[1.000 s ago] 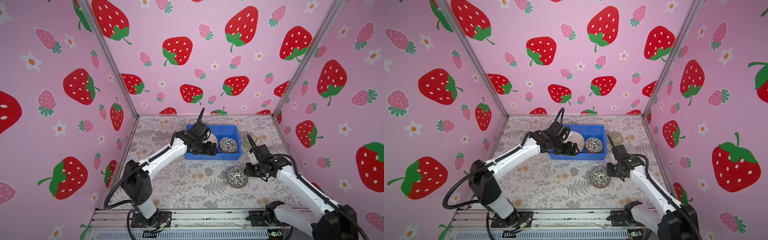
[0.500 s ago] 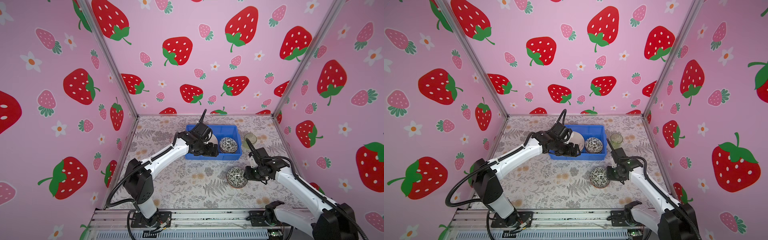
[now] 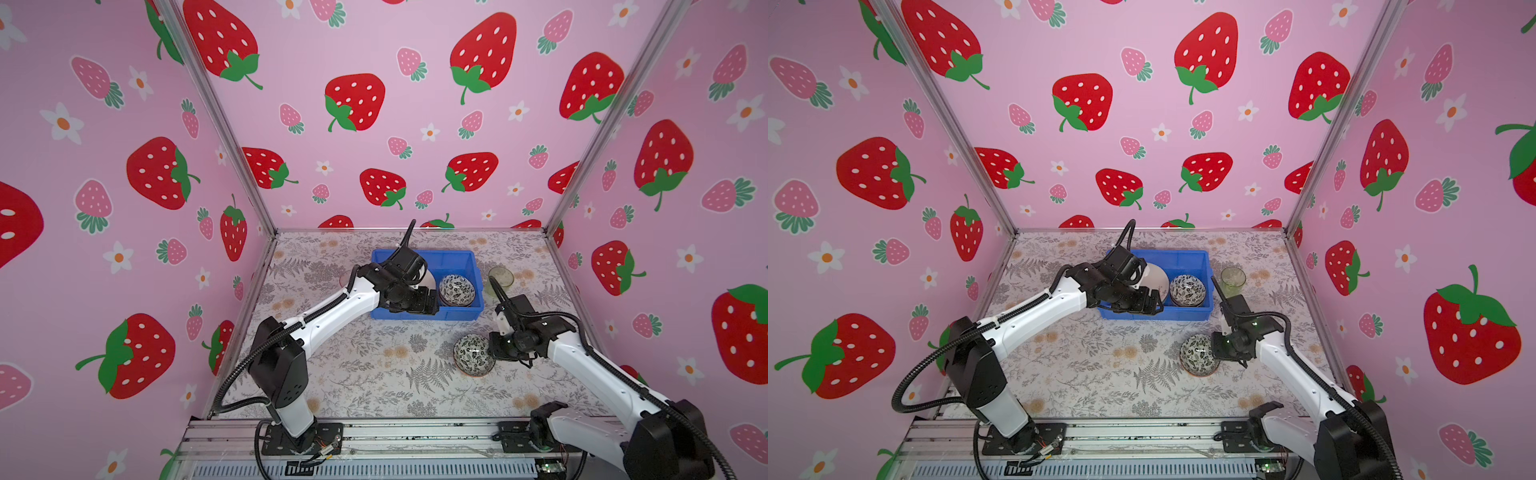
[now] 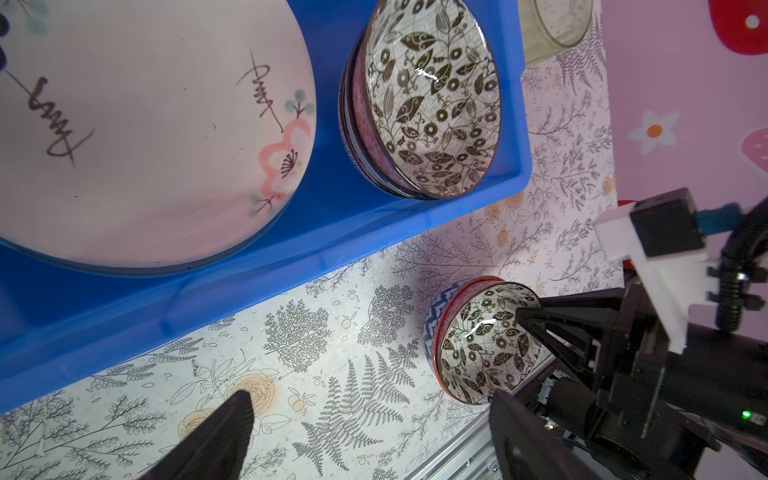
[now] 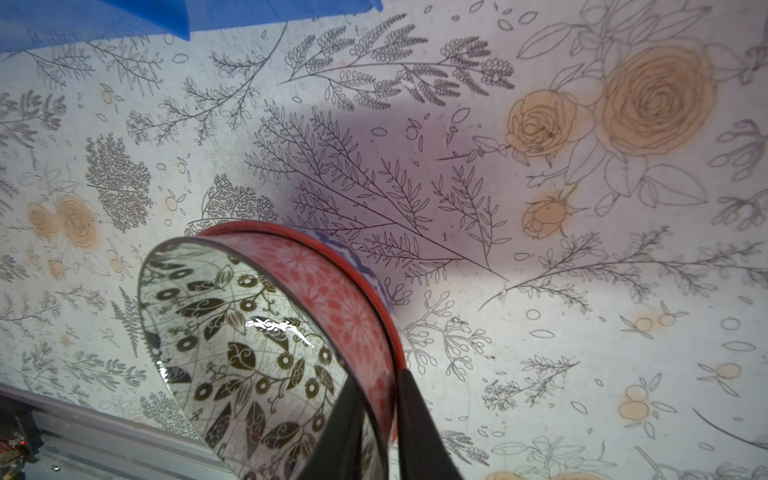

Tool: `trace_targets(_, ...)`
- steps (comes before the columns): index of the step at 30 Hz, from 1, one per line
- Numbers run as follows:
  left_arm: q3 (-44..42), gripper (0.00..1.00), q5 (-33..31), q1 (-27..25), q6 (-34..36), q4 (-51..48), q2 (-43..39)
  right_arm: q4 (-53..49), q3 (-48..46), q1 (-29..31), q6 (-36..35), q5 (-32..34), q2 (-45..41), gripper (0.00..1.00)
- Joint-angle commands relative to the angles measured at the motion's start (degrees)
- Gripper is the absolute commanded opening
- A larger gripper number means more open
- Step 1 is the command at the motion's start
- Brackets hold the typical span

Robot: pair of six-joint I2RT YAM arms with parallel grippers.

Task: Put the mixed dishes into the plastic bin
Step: 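Lift the leaf-patterned bowl off the orange bowl with the right gripper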

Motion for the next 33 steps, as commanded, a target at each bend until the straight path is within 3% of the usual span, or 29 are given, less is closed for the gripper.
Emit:
trace_targets(1,1.1,0.91,0.7,-0.4,-0.3,0.1,0.7,-1.1,0.5,0.4,-0.3,0.8,0.1,0.15)
trace_targets(11,0.2,0.92,0.9,-0.6,-0.5,0.7,-0.1,-4.3,4.9,0.4,-0.4,1.1,-0.3,0.05)
trace_targets(33,1.6,0.92,-2.8,-9.1,-2.5,0.8,2.4,-5.7,16.8,1.4,-1.4,-3.9,3.5,0.03)
